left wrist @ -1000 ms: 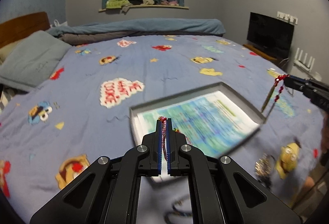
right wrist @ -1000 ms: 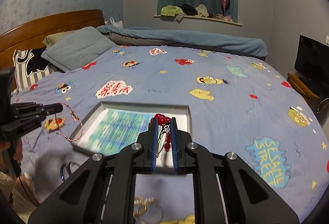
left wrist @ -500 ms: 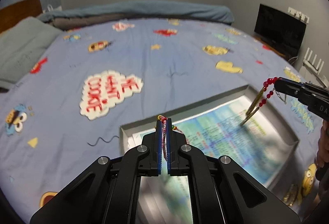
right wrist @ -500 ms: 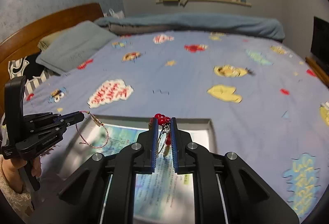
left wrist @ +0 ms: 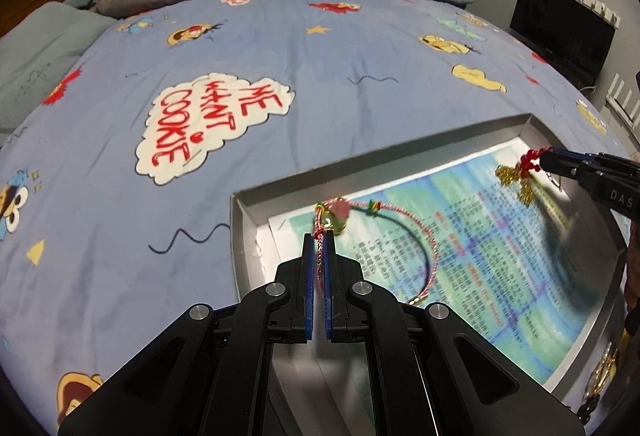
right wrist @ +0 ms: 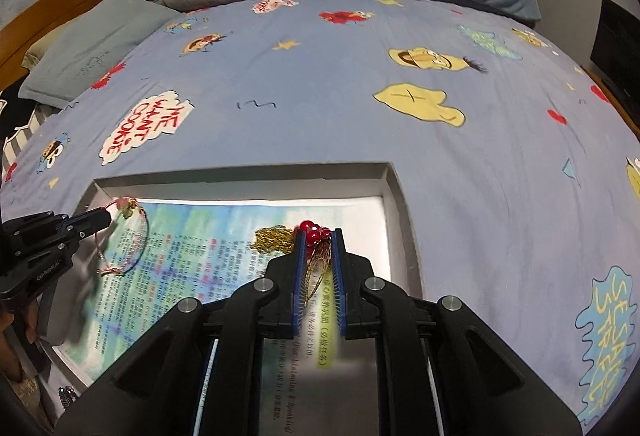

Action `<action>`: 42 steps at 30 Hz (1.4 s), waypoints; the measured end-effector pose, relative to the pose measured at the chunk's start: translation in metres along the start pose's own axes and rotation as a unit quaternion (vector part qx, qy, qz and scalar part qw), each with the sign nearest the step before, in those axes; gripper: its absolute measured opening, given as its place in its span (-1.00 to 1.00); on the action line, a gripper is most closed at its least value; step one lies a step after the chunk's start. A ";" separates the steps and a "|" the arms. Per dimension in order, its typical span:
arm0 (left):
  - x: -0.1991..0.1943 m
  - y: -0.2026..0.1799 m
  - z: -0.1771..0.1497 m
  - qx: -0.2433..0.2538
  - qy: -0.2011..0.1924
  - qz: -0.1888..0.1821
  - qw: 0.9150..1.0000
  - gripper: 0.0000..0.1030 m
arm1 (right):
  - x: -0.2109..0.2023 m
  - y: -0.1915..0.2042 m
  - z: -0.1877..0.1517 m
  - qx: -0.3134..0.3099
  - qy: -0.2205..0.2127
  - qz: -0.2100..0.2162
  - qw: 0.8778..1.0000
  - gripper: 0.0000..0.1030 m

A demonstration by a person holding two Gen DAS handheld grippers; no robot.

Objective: Organize jewelry
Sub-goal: 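Carry both held pieces into the grey box and lower them onto the paper, then open both grippers to release the bracelet and brooch in the box, then move both open grippers back over the remaining jewelry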

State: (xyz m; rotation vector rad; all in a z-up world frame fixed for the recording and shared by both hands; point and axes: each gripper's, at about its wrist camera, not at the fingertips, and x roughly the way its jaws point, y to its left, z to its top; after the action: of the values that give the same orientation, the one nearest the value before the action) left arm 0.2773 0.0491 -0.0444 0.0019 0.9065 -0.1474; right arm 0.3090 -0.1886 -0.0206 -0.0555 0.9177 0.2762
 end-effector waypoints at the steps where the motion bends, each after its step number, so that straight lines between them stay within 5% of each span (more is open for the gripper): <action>1: 0.000 0.001 0.000 -0.001 0.000 0.000 1.000 -0.85 | -0.001 -0.001 0.000 0.002 -0.002 -0.002 1.000 -0.74; 5: -0.007 0.001 0.000 -0.006 -0.011 -0.001 1.000 -0.49 | -0.008 -0.007 -0.002 0.009 -0.011 0.000 1.000 -0.37; 10: -0.020 -0.004 -0.002 -0.006 -0.025 -0.003 1.000 -0.16 | -0.024 -0.009 -0.004 0.013 -0.027 0.002 1.000 -0.21; 15: -0.038 -0.010 -0.007 -0.001 -0.044 0.004 0.999 0.28 | -0.048 -0.003 -0.010 -0.003 -0.055 -0.008 0.998 0.28; 24: -0.080 -0.015 -0.024 -0.016 -0.069 0.023 0.997 0.70 | -0.094 0.007 -0.029 -0.015 -0.098 -0.010 0.995 0.88; 42: -0.174 -0.033 -0.063 -0.013 -0.146 0.054 0.988 0.80 | -0.184 0.003 -0.081 -0.005 -0.178 -0.032 0.983 0.89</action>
State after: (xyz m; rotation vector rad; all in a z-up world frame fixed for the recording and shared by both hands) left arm 0.1181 0.0424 0.0554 0.0042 0.6129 -0.0328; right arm 0.1396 -0.2379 0.0764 -0.0420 0.5577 0.2217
